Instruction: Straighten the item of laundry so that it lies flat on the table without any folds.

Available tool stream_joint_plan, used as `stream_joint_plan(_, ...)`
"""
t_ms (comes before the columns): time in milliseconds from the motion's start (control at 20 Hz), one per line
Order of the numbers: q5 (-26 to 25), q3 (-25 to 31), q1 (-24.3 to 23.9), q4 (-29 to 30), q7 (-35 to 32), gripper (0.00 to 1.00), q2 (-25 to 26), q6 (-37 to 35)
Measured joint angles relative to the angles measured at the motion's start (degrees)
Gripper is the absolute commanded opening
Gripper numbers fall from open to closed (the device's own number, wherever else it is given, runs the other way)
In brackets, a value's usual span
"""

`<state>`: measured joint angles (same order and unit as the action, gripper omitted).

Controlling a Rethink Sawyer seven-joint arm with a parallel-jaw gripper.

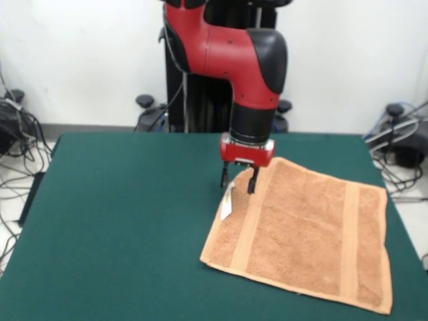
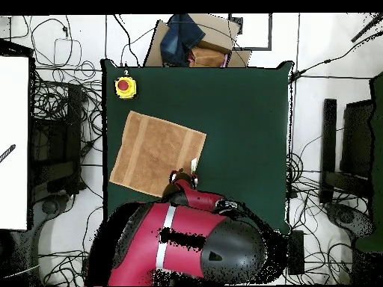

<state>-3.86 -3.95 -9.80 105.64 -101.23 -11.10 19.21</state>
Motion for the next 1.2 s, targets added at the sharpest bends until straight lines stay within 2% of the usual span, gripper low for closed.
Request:
stream_joint_plan(600,-1.26,-0.50,-0.85,-1.33,0.00,1.00,0.35,0.00)
stream_joint_plan(1200,-1.87,-0.49,-0.87,-6.53,0.00,1.00,6.26,0.04)
